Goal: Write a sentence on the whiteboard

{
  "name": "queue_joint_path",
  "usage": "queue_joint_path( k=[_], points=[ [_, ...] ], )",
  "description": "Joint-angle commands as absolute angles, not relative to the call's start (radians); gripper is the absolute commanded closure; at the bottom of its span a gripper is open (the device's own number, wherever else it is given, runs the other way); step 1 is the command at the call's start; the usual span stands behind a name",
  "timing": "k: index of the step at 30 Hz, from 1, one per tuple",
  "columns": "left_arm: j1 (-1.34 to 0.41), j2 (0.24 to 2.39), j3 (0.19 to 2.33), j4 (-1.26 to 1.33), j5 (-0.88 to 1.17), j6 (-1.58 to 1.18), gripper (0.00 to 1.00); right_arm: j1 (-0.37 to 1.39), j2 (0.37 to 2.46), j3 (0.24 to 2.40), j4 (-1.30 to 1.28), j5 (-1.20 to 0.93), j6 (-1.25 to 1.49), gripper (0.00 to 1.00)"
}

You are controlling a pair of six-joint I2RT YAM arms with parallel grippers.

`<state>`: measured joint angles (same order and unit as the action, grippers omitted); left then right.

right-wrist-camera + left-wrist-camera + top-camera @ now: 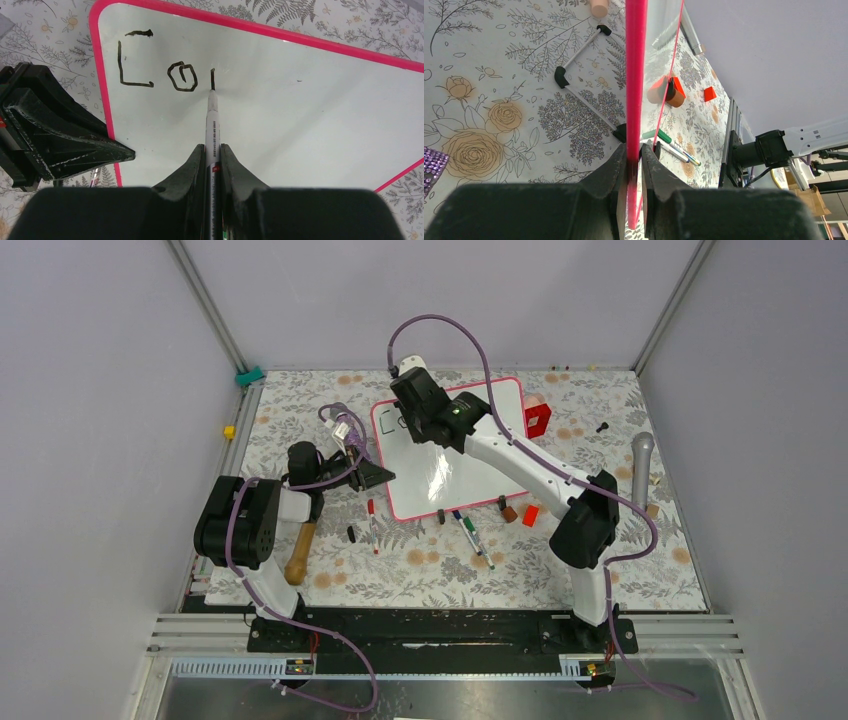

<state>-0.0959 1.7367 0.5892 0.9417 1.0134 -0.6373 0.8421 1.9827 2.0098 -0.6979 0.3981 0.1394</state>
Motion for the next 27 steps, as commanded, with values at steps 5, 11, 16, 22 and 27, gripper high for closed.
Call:
queue_joint_path(
  k=[5, 11, 16, 22, 27],
  points=[
    [-0.091, 1.743, 0.618, 0.989, 1.010, -0.624, 1.00, 0.825, 1.946, 1.986, -0.696, 0.414, 0.151, 1.00],
    [-0.090, 1.743, 0.616, 0.989, 1.009, -0.625, 1.00, 0.816, 1.949, 2.002, -0.695, 0.414, 0.152, 1.00],
    [-0.090, 1.743, 0.617, 0.989, 1.010, -0.624, 1.00, 0.813, 1.963, 2.034, -0.707, 0.414, 0.148, 1.00],
    [-0.090, 1.743, 0.615, 0.989, 1.010, -0.625, 1.00, 0.810, 1.976, 2.075, -0.722, 0.414, 0.146, 1.00],
    [-0.090, 1.743, 0.616, 0.989, 1.012, -0.624, 1.00, 0.808, 1.993, 2.108, -0.737, 0.410, 0.146, 1.00]
  ],
)
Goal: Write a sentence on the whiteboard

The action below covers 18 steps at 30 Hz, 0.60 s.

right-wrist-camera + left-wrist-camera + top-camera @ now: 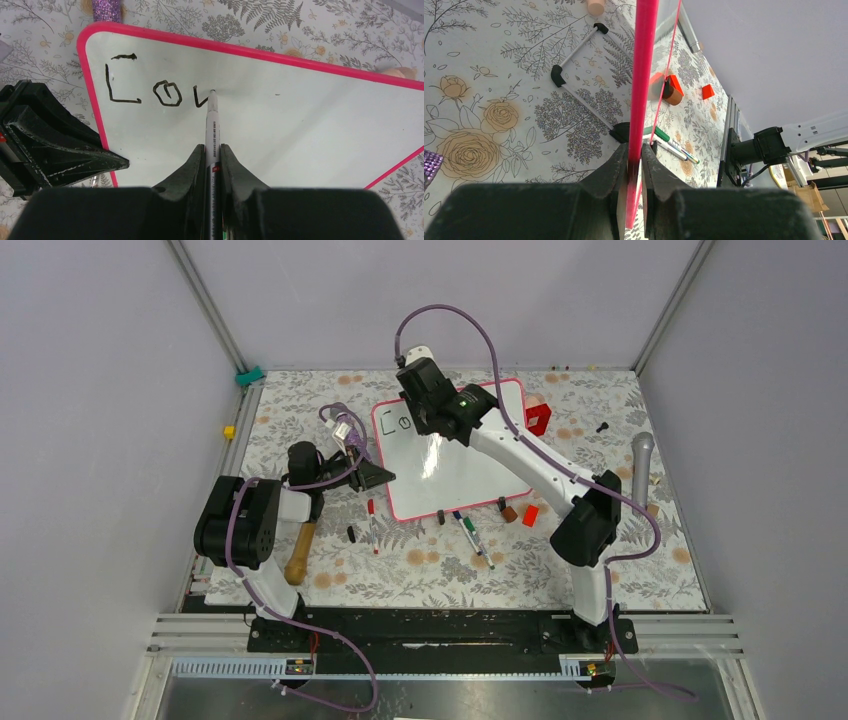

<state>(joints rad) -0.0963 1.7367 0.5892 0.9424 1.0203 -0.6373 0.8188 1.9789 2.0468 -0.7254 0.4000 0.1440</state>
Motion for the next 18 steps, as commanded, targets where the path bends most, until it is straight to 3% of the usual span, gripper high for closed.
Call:
queue_joint_path(
  k=[1, 18],
  points=[
    [-0.090, 1.743, 0.616, 0.988, 1.011, -0.625, 1.00, 0.808, 1.997, 2.117, -0.741, 0.408, 0.146, 1.00],
    [-0.091, 1.742, 0.616, 0.988, 1.011, -0.625, 1.00, 0.808, 1.992, 2.101, -0.756, 0.395, 0.154, 1.00]
  ],
)
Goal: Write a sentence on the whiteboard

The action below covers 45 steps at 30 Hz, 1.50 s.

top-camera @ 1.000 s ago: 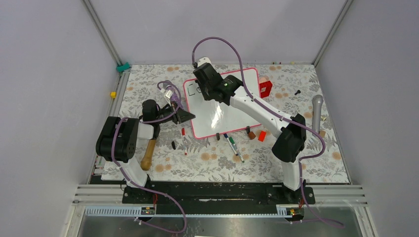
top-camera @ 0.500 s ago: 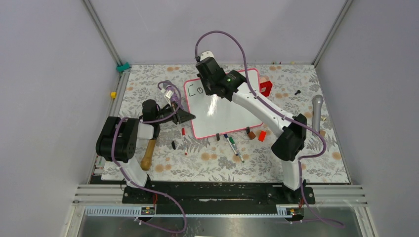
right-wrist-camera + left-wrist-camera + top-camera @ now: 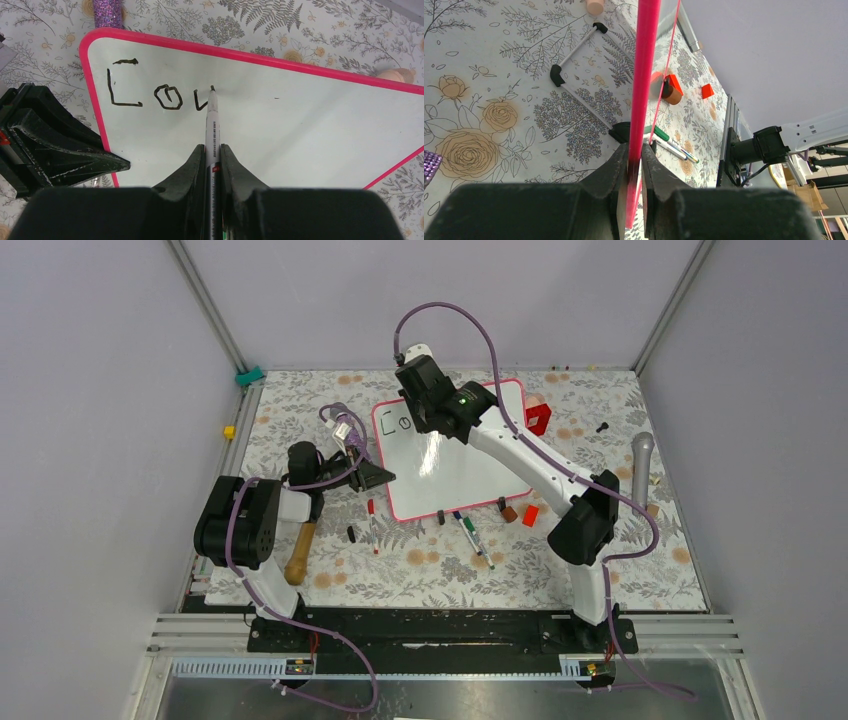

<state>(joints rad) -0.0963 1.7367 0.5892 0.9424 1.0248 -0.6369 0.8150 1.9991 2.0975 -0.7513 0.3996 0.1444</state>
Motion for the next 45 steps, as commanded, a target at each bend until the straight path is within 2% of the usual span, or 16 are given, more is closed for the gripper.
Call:
queue_joint_path(
  k=[1, 25, 33, 43, 45],
  points=[
    [-0.089, 1.741, 0.614, 0.988, 1.011, -0.625, 1.00, 0.809, 1.990, 2.095, -0.756, 0.394, 0.154, 1.00],
    [-0.090, 1.737, 0.614, 0.987, 1.011, -0.623, 1.00, 0.808, 1.885, 2.003, -0.707, 0.376, 0.156, 1.00],
    [-0.091, 1.733, 0.606, 0.992, 1.012, -0.623, 1.00, 0.785, 1.784, 1.841, -0.576, 0.348, 0.172, 1.00],
    [-0.091, 1.718, 0.586, 1.008, 1.014, -0.624, 1.00, 0.749, 1.697, 1.744, -0.494, 0.284, 0.159, 1.00],
    [-0.092, 1.713, 0.582, 1.005, 1.011, -0.622, 0.97, 0.741, 1.686, 1.726, -0.475, 0.258, 0.160, 1.00]
  ],
)
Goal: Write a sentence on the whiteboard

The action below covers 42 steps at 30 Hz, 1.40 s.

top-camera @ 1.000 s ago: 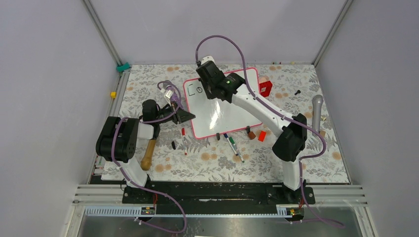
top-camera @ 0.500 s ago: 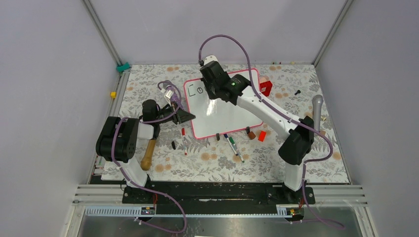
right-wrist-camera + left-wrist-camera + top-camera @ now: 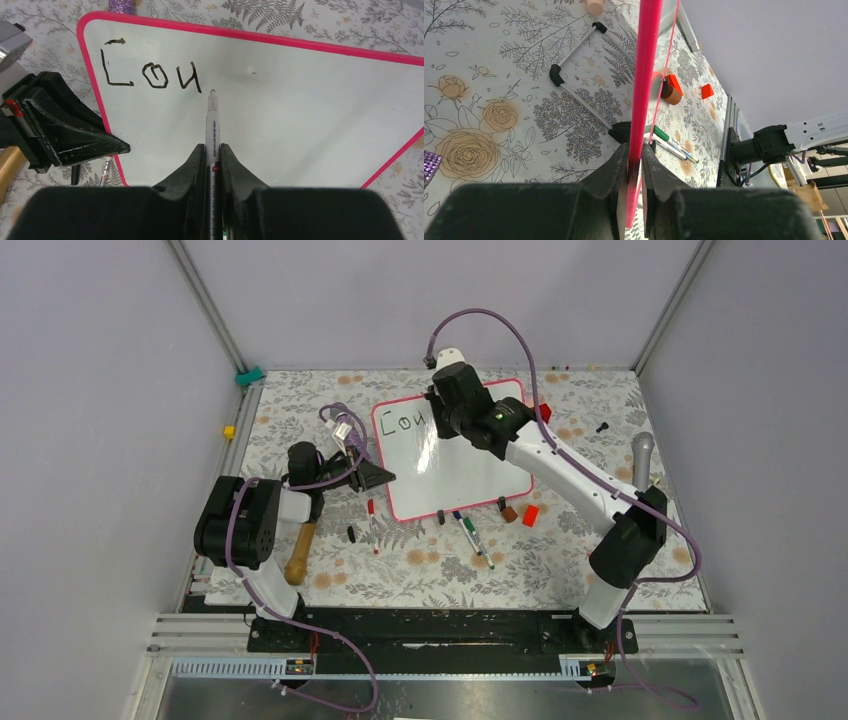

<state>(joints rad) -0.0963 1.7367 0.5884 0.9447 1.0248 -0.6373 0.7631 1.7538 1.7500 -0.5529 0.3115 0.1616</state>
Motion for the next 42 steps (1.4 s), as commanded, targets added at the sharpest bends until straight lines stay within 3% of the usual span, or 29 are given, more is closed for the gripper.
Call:
queue_joint_path(
  k=[1, 13, 42],
  points=[
    [-0.092, 1.709, 0.585, 0.990, 1.010, -0.618, 0.95, 0.737, 1.678, 1.715, -0.464, 0.243, 0.160, 1.00],
    [-0.121, 1.572, 0.670, 0.433, 0.852, -0.240, 0.90, 0.722, 1.634, 1.603, -0.367, 0.209, 0.128, 1.00],
    [-0.123, 1.647, 0.704, 0.455, 0.889, -0.268, 0.93, 0.706, 1.494, 1.420, -0.218, 0.156, 0.167, 1.00]
  ],
)
